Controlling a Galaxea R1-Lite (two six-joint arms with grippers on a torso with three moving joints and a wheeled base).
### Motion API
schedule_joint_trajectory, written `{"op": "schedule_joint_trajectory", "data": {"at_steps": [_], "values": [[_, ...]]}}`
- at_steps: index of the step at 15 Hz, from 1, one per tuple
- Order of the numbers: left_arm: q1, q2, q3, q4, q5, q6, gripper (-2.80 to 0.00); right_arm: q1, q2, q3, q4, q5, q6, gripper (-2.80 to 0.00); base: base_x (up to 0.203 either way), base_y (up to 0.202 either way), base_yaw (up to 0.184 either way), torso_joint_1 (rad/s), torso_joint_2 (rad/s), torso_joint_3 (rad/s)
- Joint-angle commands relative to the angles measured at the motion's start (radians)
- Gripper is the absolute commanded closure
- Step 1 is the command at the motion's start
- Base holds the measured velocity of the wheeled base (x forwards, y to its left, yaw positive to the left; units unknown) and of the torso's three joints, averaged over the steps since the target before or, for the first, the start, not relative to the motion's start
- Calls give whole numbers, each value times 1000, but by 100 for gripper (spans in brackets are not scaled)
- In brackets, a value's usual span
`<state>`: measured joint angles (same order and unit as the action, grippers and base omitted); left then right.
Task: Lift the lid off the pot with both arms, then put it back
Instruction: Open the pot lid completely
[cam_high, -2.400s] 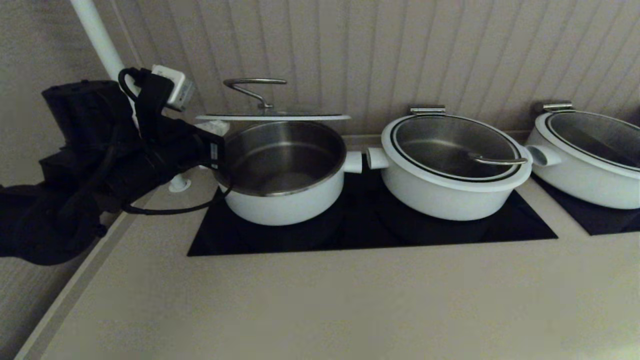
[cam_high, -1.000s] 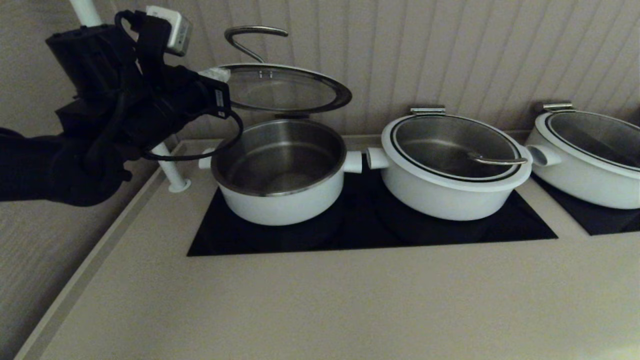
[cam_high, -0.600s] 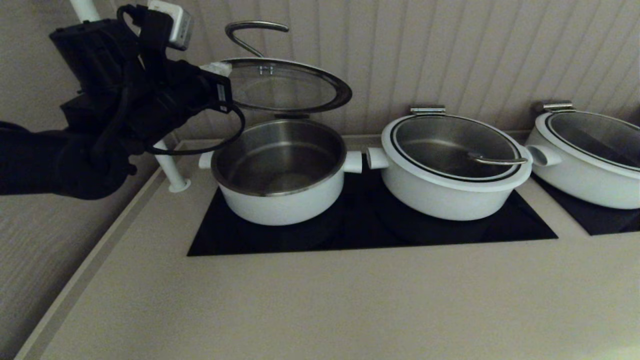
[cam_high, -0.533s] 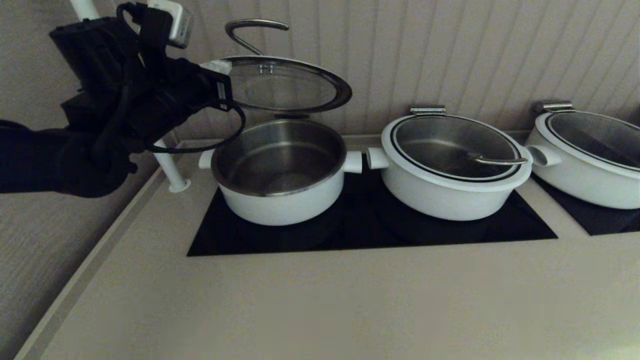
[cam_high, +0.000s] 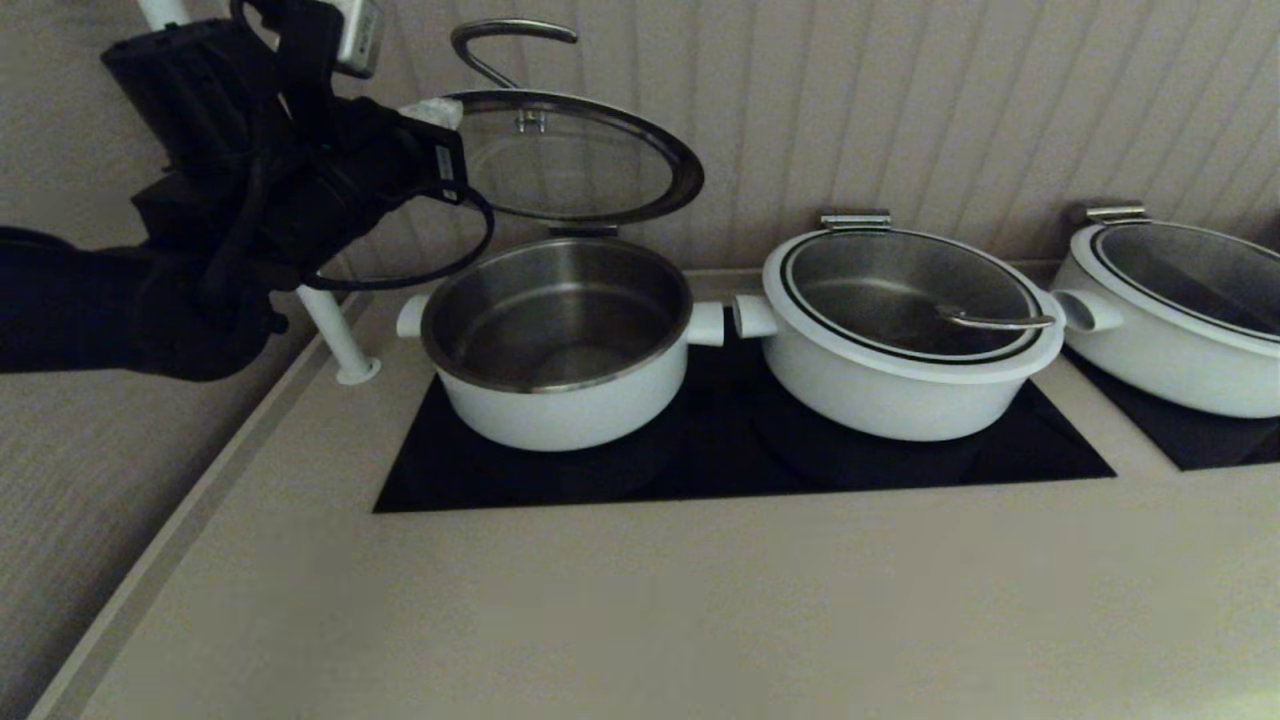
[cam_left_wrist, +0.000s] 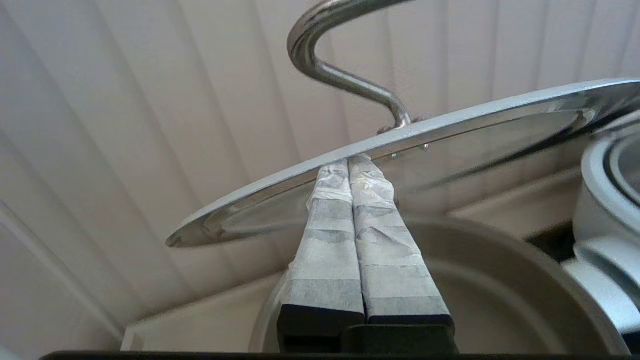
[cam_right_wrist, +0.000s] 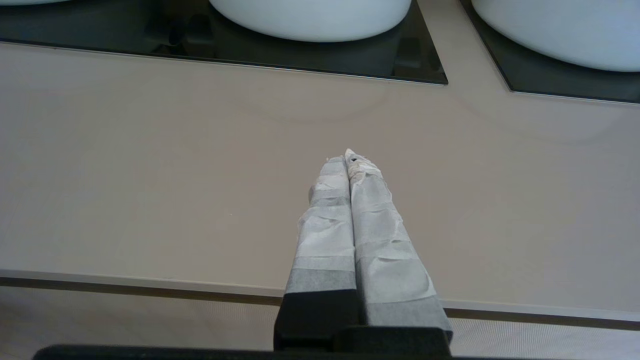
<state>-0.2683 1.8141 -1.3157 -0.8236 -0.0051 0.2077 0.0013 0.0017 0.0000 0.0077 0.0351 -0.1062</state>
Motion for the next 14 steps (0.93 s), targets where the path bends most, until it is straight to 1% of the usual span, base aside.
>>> {"op": "schedule_joint_trajectory", "data": {"at_steps": [1, 4, 6, 11, 14], "values": [[0, 19, 1, -50, 0, 2, 0, 0, 1, 0, 0, 0, -1, 0, 0, 0, 0, 0, 0, 0], [0, 26, -9, -52, -1, 2, 0, 0, 1, 0, 0, 0, -1, 0, 0, 0, 0, 0, 0, 0], [0, 37, -35, -52, 0, 2, 0, 0, 1, 0, 0, 0, -1, 0, 0, 0, 0, 0, 0, 0], [0, 45, -40, -56, -1, 4, 0, 0, 1, 0, 0, 0, -1, 0, 0, 0, 0, 0, 0, 0], [0, 59, -39, -92, -1, 6, 0, 0, 1, 0, 0, 0, -1, 0, 0, 0, 0, 0, 0, 0]]}}
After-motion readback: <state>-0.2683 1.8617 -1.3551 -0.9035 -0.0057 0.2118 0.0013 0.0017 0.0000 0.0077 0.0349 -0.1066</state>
